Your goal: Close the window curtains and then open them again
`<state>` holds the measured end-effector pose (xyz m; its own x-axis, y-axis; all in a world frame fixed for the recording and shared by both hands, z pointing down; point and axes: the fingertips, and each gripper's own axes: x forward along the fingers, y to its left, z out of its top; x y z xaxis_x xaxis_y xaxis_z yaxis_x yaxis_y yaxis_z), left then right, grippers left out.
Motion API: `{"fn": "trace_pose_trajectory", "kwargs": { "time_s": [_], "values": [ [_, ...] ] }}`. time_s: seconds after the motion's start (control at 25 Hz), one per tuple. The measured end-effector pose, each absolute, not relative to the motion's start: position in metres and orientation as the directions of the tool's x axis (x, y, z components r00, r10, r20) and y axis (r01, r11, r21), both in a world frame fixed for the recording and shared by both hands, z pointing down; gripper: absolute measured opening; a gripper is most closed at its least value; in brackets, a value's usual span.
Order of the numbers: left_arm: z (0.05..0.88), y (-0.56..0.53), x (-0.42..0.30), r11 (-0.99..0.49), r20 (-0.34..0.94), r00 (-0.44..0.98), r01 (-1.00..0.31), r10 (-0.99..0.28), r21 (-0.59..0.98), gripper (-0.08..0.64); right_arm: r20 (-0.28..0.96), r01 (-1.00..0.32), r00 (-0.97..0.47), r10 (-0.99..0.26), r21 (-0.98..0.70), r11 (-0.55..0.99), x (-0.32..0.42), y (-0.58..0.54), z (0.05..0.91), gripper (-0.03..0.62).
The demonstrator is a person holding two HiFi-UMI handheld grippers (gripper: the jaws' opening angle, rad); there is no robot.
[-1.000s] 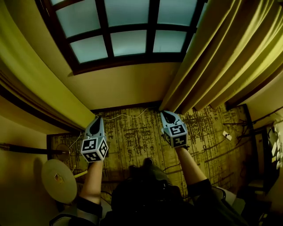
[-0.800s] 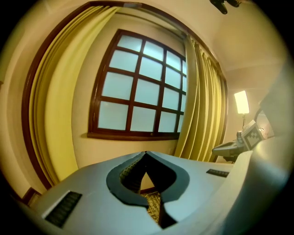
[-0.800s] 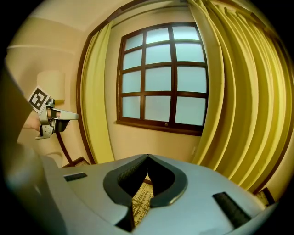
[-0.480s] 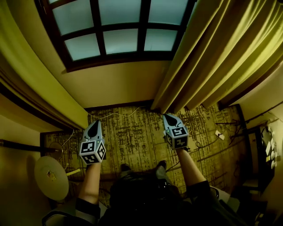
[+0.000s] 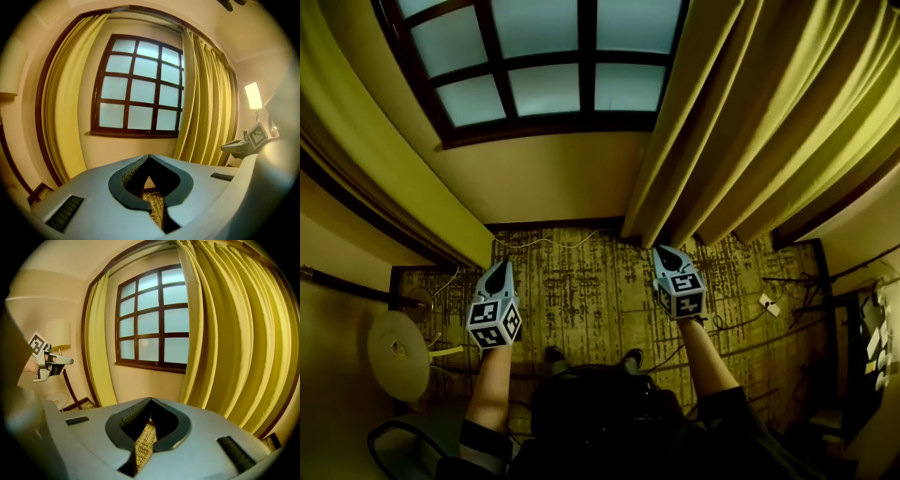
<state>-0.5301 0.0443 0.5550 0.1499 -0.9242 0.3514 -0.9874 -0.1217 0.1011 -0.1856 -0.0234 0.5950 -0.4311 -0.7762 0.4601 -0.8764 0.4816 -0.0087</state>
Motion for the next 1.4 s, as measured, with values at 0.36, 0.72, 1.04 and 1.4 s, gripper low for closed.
{"fn": "trace_pose_trajectory", "kwargs": {
  "time_s": [0.36, 0.72, 1.04, 1.4],
  "values": [
    [0.556, 0.053, -0.494, -0.12, 0.36, 0.162, -0.983, -0.919, 0.136, 0.0, 0.444, -0.883, -0.433, -0.784, -0.035, 0.468, -0.148, -0.017, 0.606, 0.002],
    [0.551, 0.043, -0.469, -0.174, 0.346, 0.199, -0.979, -0.917, 0.103, 0.0, 0.453, -0.899, -0.404, -0.795, -0.034, 0.437, -0.128, -0.006, 0.609, 0.002],
    [0.553, 0.026, -0.421, -0.222, 0.356, 0.245, -0.97, -0.902, 0.103, 0.0, 0.447, -0.897, -0.406, -0.797, -0.032, 0.44, -0.099, -0.009, 0.612, 0.002],
    [0.548, 0.003, -0.325, -0.278, 0.332, 0.298, -0.954, -0.895, 0.108, 0.0, 0.441, -0.881, -0.431, -0.787, -0.018, 0.472, -0.048, -0.011, 0.609, 0.002]
  ]
}}
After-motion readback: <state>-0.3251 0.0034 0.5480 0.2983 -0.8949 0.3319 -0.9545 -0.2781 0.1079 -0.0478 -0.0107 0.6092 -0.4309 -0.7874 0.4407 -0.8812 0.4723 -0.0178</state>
